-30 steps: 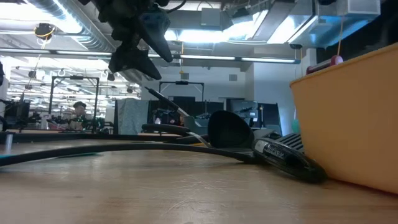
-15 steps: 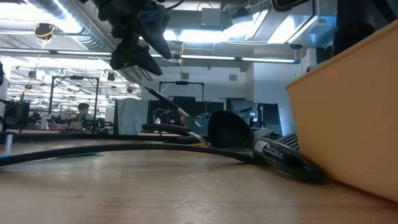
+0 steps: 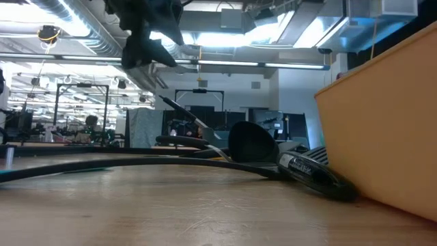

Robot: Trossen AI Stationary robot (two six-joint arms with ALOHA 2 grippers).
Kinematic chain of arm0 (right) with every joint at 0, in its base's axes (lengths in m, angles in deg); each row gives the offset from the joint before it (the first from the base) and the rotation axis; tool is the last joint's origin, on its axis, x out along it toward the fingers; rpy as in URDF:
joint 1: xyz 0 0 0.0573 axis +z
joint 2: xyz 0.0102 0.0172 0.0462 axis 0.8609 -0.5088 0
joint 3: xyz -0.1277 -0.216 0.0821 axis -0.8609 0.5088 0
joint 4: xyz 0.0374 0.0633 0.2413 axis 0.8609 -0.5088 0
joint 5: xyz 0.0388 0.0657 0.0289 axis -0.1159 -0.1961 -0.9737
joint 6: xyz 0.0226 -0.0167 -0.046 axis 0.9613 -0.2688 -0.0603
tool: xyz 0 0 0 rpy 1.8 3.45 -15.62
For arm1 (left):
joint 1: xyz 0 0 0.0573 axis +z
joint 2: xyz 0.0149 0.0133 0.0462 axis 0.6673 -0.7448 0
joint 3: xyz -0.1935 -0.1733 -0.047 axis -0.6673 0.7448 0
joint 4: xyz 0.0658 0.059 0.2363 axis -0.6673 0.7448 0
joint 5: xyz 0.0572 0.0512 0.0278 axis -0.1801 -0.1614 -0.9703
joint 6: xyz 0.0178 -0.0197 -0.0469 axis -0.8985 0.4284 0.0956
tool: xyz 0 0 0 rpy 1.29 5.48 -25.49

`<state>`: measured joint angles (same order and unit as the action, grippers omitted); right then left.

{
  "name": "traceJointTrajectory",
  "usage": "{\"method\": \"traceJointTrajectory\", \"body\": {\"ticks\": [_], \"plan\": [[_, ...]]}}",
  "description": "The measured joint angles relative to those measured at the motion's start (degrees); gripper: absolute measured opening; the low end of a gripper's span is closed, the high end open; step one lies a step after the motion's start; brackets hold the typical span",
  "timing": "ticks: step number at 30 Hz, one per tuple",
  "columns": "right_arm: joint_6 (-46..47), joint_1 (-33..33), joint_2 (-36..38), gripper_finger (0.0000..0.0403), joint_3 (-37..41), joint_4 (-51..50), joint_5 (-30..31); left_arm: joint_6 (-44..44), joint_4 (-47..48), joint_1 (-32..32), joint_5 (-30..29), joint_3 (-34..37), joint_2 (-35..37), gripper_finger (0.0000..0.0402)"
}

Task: Pick & Place Kitchen Items
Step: Put the small blue spatula into the yellow bin

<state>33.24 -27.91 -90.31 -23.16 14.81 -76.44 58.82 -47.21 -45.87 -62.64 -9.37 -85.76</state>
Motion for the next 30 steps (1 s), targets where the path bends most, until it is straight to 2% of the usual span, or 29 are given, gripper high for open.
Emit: {"method": "traceJointTrajectory", "body": {"ticks": [4,10,13,18,22,30], "plan": [[-6.5,-2.2,0.0,0.0038,-3.9,-6.6,2.5,0.0,0.7,-1.5,4.7,0.0,0.0,0.0181],[-10.0,-7.1,-0.1,0.0038,-5.8,-16.1,3.3,-0.4,5.2,-4.6,7.2,0.0,0.0,0.018],[-13.0,-9.6,-0.1,0.0038,-5.8,-14.6,3.3,-0.5,7.5,-7.1,7.5,0.0,-0.1,0.018],[-20.8,-13.2,-0.2,0.0038,-5.8,-6.1,3.2,1.0,10.9,-13.7,7.0,0.0,-0.1,0.018],[-28.4,-15.2,-0.2,0.0038,-5.8,-1.7,3.1,6.4,14.4,-20.1,-1.0,0.0,-0.1,0.018],[-44.2,-17.1,-0.2,0.0038,-5.8,-0.9,3.3,25.1,16.4,-32.4,-26.6,0.0,-0.1,0.018]]}}
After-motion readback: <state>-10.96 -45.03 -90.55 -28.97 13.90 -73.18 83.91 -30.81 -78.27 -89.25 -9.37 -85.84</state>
